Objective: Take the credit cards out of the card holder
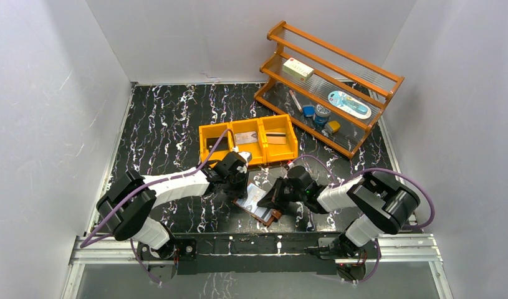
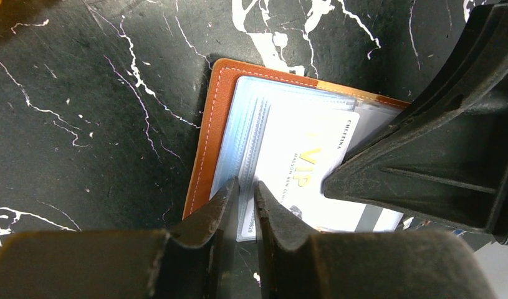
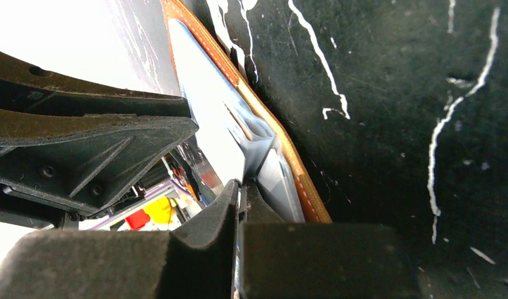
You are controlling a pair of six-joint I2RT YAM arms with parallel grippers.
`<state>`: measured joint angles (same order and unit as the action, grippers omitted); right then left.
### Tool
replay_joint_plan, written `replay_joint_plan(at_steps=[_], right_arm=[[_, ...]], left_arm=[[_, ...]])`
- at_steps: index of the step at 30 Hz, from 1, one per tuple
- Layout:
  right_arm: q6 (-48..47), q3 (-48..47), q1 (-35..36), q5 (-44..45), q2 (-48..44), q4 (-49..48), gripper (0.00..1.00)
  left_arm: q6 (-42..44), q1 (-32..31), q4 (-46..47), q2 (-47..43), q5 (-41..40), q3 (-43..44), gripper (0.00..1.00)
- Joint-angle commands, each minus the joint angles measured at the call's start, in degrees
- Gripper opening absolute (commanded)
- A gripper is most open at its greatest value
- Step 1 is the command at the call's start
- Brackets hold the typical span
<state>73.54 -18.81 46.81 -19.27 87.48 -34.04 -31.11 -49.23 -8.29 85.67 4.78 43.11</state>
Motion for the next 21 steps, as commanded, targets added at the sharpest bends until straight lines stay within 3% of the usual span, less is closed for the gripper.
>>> replay_joint_plan(at_steps=[1,13,21], right_arm=[[-0.46,1.70,-0.24,-0.19,-1.83,-2.10,0.03],[0.47,6.00,-2.11,-3.04,-6.44,1.64,0.02],[5.68,8.62,-2.21,2.19,-9.70,7.77,0.05]], left_arm=[[-0.90,-0.29,-3.62,0.73,-2.19,-1.61,0.14],[-1.45,-0.26,-3.75,2.28,-2.92,-1.47,0.13],[-2.09,-0.34,-3.59,2.24,-2.84,-1.44,0.13]])
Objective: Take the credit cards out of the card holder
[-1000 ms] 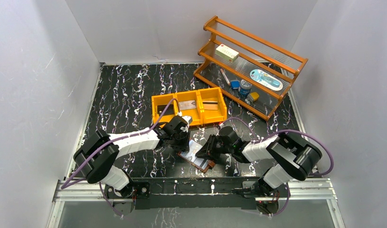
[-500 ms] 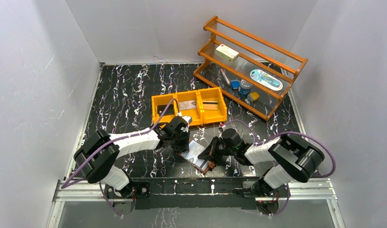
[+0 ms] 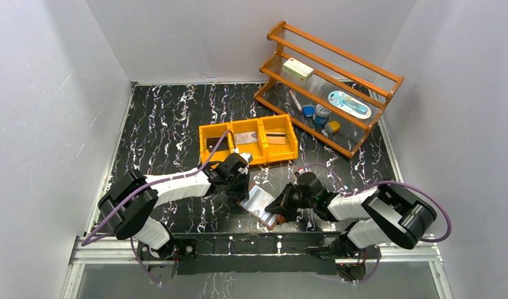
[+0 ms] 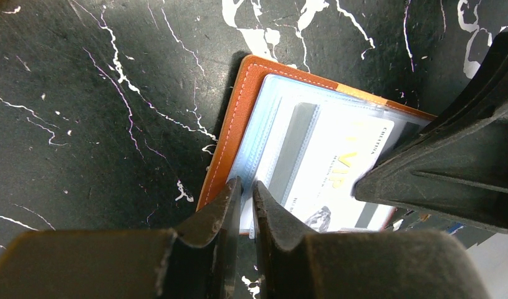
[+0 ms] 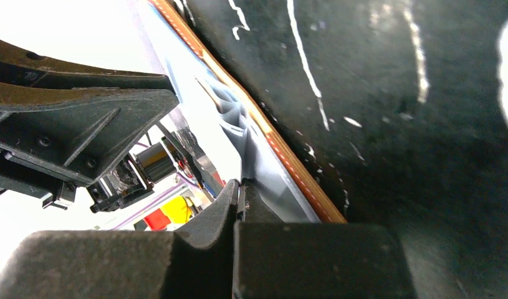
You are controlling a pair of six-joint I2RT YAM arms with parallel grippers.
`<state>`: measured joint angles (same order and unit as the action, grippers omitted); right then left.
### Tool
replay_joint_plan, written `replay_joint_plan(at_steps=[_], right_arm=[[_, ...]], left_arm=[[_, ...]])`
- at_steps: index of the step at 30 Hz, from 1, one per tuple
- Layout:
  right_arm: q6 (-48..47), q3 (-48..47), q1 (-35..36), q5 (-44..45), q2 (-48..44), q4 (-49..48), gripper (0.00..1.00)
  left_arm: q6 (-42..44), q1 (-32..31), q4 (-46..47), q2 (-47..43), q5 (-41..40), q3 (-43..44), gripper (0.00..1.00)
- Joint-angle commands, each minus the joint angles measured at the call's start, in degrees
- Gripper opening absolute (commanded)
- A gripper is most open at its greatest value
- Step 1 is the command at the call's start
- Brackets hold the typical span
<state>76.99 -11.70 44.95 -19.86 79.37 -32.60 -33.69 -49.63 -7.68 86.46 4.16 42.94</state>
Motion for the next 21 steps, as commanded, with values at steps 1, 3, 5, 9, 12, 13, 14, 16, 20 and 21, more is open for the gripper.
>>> replay_joint_plan(at_steps=[1,3,5,9,12,13,14,16,20,21], right_arm=[[2.20,1.21,-0.31,3.42,-2.23,8.17,0.05],[2.76,1.49,-0.38,4.22,-3.72,9.06,0.05],[2.88,2.03,-0.46,4.34,-4.97,8.75,0.05],[1.33,1.01,-0.56,4.22,-6.95,13.50,0.04],[1.49,2.47,-0.63,4.89,-8.97,14.32,0.04],[1.34,2.95,-0.65,5.18,-9.27,14.43,0.04],[0.87,3.22,-0.93,5.17,-9.46,14.43,0.04],[-0.78,2.87,-1.72,4.57,-9.12,15.23,0.03],[-4.01,2.13,-3.53,3.36,-7.93,15.30,0.02],[-5.13,1.83,-4.45,2.12,-7.24,14.25,0.01]], left_arm=[[0.46,0.12,-4.26,1.46,-2.23,-1.25,0.12],[0.25,0.12,-4.16,1.37,-2.08,-1.33,0.12],[-0.02,0.12,-4.01,1.21,-2.12,-1.59,0.12],[0.04,0.06,-4.25,1.11,-2.44,-1.69,0.13],[-0.21,0.08,-4.44,1.09,-2.48,-1.49,0.12],[-0.24,0.10,-4.45,1.01,-2.45,-1.48,0.12],[-0.33,0.07,-4.45,0.95,-2.41,-1.50,0.12],[-0.48,0.06,-4.44,0.69,-2.41,-1.57,0.12],[-1.20,0.06,-4.71,-0.16,-2.04,-1.69,0.12],[-1.53,0.02,-4.71,-0.48,-1.85,-1.79,0.12]])
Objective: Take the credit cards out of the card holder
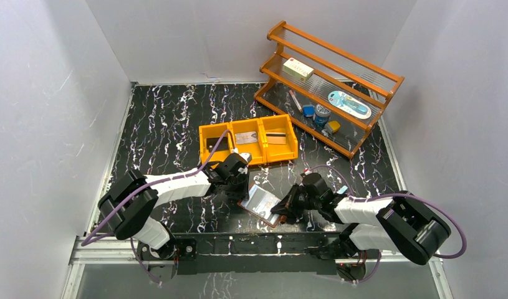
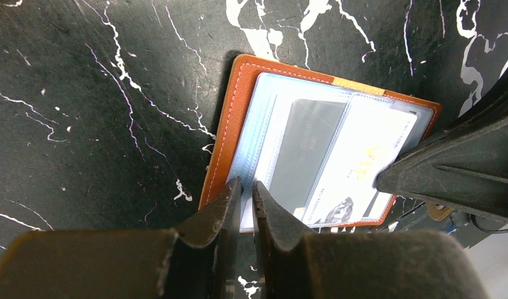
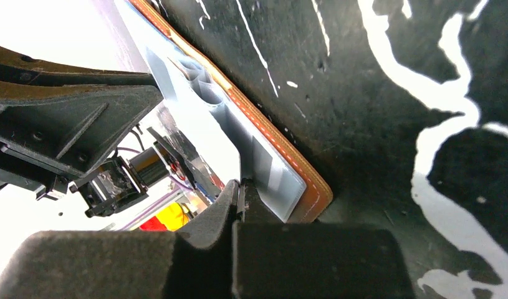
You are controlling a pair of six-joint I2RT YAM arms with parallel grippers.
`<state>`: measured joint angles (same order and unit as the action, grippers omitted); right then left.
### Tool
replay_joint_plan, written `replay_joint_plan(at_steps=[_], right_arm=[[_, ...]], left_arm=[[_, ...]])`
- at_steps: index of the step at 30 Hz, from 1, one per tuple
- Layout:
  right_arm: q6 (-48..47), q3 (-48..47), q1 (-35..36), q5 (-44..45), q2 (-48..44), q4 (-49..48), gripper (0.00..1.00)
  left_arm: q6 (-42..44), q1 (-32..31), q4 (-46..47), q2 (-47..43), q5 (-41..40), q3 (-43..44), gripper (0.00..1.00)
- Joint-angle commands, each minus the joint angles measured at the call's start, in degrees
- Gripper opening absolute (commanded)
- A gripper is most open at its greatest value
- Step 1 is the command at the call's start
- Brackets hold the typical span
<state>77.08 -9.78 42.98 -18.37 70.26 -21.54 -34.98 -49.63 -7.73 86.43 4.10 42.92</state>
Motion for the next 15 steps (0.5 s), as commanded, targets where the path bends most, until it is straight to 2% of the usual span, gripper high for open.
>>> replay_joint_plan(at_steps=[1,7,12,15], right_arm=[[-6.96,-0.81,-3.49,-0.47,2.75,3.10,0.01],[-20.58,-11.73,-7.16,-5.69,9.98,8.39,0.01],[-31.19,-21.37,-7.68,-10.95,16.72,13.99,0.02],[-33.25,-23.07,-7.64,-12.44,18.71,14.52,0.05]], left_arm=[[-0.63,-0.05,-4.73,-0.91,-1.73,-1.98,0.12],[-3.23,-2.05,-5.86,-4.43,-4.65,-2.48,0.14],[-3.68,-2.58,-7.83,-7.75,-9.37,-1.14,0.31],[-2.44,-2.56,-7.49,-9.51,-9.70,0.66,0.41]])
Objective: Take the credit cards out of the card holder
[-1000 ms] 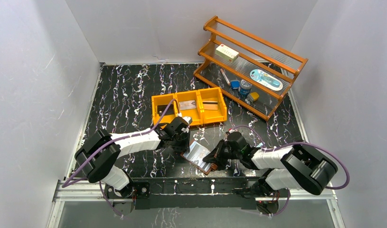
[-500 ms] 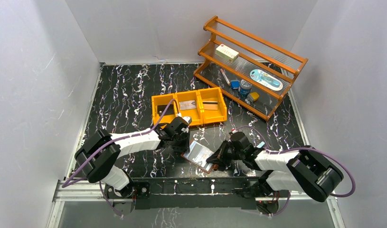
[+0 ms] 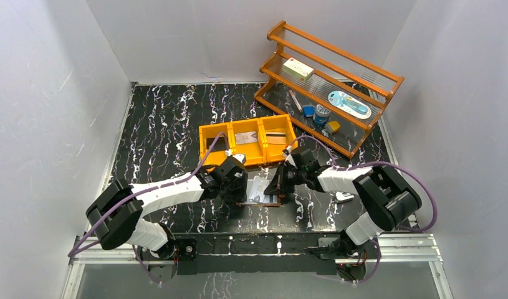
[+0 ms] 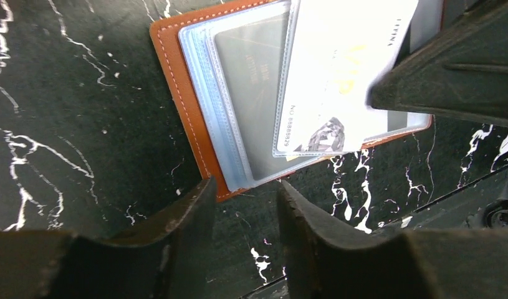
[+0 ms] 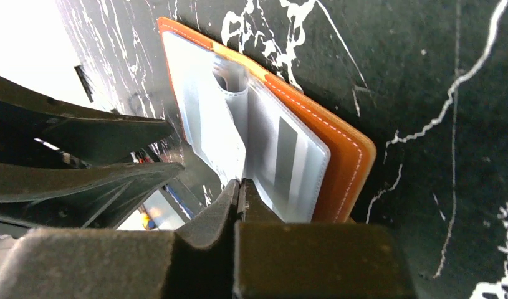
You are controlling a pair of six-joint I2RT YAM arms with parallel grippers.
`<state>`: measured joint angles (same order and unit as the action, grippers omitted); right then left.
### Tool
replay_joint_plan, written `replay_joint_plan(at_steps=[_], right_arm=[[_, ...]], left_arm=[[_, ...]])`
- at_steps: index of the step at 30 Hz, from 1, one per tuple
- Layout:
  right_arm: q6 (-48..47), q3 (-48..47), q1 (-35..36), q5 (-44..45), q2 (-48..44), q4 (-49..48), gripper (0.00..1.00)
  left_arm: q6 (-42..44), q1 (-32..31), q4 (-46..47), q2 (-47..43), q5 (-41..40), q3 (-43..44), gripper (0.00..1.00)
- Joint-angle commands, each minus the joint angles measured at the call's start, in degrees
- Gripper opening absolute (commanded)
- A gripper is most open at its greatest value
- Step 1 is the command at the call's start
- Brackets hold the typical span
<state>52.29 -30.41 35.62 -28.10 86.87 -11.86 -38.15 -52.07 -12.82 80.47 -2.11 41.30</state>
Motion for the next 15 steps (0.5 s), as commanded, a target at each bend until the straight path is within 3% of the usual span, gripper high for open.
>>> replay_joint_plan(at_steps=[1,8,15], right_arm=[[-8.98,-2.72,-0.28,-2.91,2.52,5.08,0.06],[-9.55,-3.41,-0.29,-4.16,4.70,4.76,0.10],[-4.81,-1.61,-0.32,-5.15,6.07,-0.91,0.18]], left_arm=[[1.65,-0.12,-1.94,-3.45,-3.01,3.14,0.43],[7.43,-0.08,4.23,3.10,3.39,7.53,0.48],[8.47,-0.07,6.38,10.13,7.37,8.09,0.43]])
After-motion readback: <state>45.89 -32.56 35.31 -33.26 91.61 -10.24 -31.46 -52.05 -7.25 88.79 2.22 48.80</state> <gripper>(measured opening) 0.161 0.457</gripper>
